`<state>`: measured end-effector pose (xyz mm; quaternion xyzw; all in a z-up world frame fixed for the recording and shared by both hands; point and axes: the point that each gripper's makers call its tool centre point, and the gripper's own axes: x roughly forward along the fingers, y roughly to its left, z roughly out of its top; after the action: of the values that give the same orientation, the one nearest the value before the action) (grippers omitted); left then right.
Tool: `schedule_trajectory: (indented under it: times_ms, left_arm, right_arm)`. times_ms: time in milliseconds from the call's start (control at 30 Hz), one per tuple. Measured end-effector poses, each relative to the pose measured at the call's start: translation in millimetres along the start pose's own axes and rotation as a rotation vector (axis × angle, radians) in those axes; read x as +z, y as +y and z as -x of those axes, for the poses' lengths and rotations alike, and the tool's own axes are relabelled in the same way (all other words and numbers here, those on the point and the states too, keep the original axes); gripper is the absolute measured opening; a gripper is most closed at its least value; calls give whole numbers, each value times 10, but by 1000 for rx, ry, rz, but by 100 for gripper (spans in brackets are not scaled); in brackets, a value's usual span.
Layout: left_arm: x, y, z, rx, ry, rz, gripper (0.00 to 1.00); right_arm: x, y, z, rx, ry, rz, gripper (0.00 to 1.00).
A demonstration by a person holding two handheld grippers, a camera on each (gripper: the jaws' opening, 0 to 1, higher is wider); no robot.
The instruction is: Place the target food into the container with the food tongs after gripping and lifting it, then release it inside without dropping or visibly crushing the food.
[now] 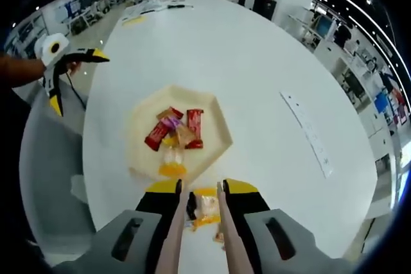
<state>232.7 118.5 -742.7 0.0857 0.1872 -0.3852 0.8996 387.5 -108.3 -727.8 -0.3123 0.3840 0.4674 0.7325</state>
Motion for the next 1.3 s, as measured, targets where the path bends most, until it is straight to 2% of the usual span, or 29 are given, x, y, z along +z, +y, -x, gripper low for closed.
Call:
schedule_trajectory:
  times_ms: [967,1300]
  left_arm:
    - [-70,-55,-44,-27,33,-15,98]
    - [-39,-61,-39,-32,17,7,99]
  right_arm:
    - [-247,-152,87,-17,-12,0,27]
    - [-274,-154,51,-11,-17,11,27]
